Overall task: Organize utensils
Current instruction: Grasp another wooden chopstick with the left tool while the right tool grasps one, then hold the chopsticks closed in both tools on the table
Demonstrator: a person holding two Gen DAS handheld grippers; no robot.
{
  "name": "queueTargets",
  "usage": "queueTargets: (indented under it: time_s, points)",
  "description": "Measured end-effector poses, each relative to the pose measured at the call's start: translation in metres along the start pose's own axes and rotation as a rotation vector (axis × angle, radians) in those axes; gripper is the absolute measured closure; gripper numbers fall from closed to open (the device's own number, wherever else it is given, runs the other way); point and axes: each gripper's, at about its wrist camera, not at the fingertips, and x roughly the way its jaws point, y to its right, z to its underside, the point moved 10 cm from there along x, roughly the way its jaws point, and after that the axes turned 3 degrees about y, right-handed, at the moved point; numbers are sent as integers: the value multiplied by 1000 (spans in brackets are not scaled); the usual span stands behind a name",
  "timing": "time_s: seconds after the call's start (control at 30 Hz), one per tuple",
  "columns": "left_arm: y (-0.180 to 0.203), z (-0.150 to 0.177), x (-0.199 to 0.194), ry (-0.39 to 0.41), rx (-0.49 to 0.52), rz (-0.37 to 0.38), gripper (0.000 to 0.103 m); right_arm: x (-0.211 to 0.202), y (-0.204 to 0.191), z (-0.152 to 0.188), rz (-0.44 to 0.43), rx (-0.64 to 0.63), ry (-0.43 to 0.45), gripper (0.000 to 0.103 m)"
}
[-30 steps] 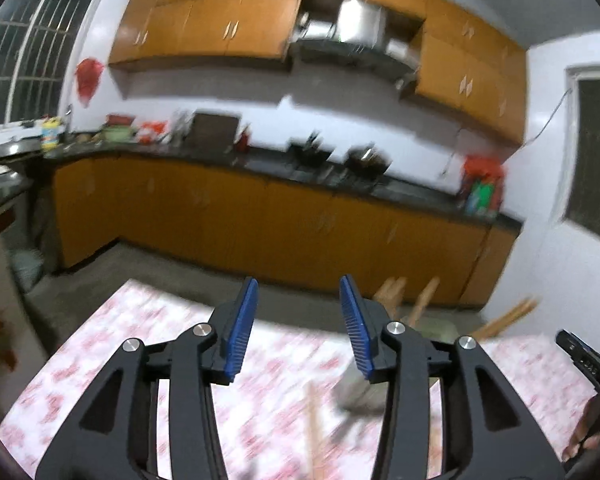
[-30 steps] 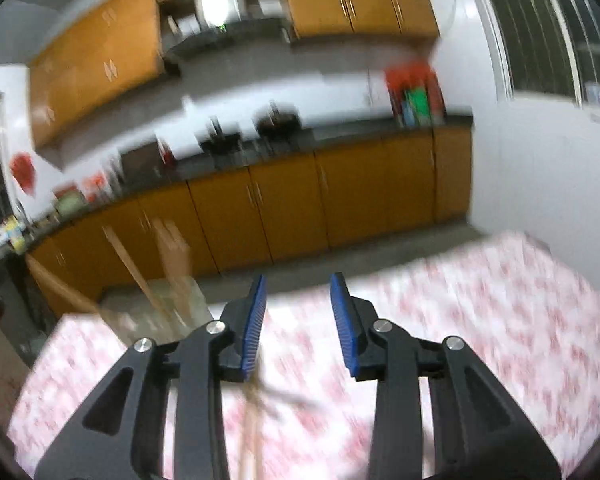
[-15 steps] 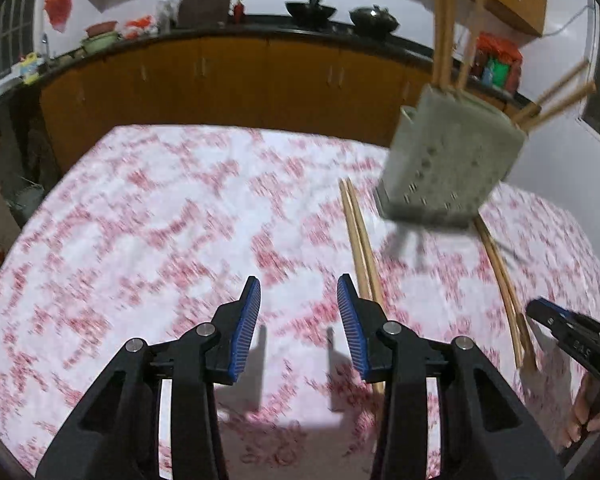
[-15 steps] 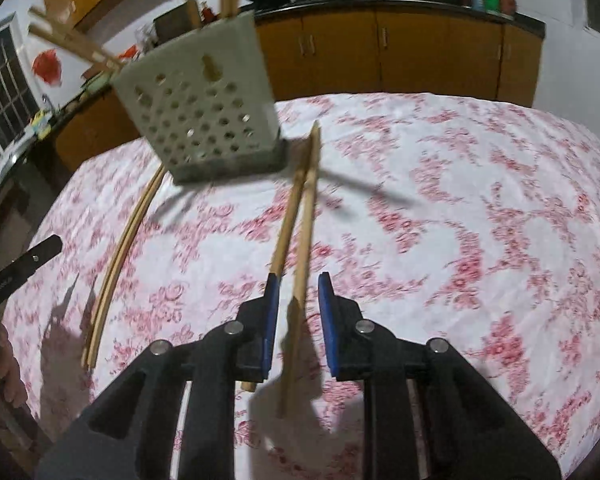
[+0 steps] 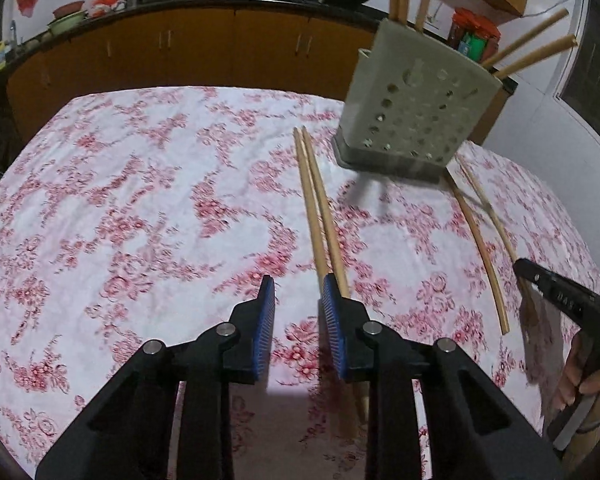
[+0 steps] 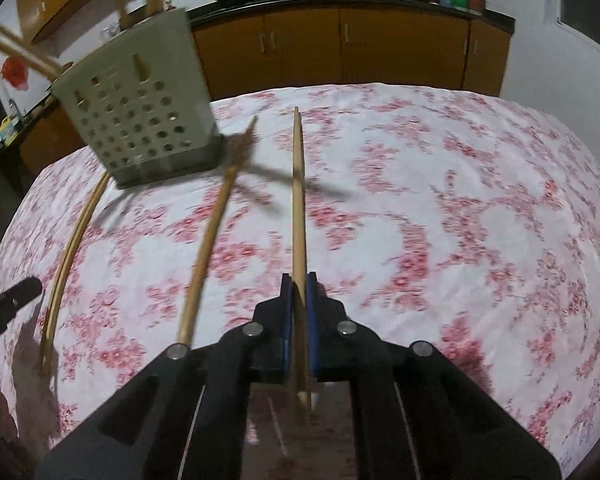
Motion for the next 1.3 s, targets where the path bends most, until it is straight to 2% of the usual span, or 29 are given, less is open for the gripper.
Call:
queueTargets:
  time_s: [0.2, 0.53, 0.67, 0.93, 1.13, 1.3]
  points:
    - [10, 5, 4, -19, 37, 8, 79, 0, 7, 0, 4, 8, 5, 95]
    - [18, 6, 15, -35, 107, -51, 82, -2, 4, 2, -9, 2, 5, 93]
    - [18, 4, 18, -27, 120, -78, 94, -2, -6, 4, -26, -25, 7, 91]
    - [-18, -8, 20, -18, 78, -138, 96, 0, -17, 2, -38, -52, 11, 94]
    - [-47, -17, 21, -5, 38, -179, 95, 4, 6, -7, 40, -10, 34, 94]
    - [-50, -18, 21, 5, 32, -181, 95, 4, 11, -7, 50, -11, 37, 93]
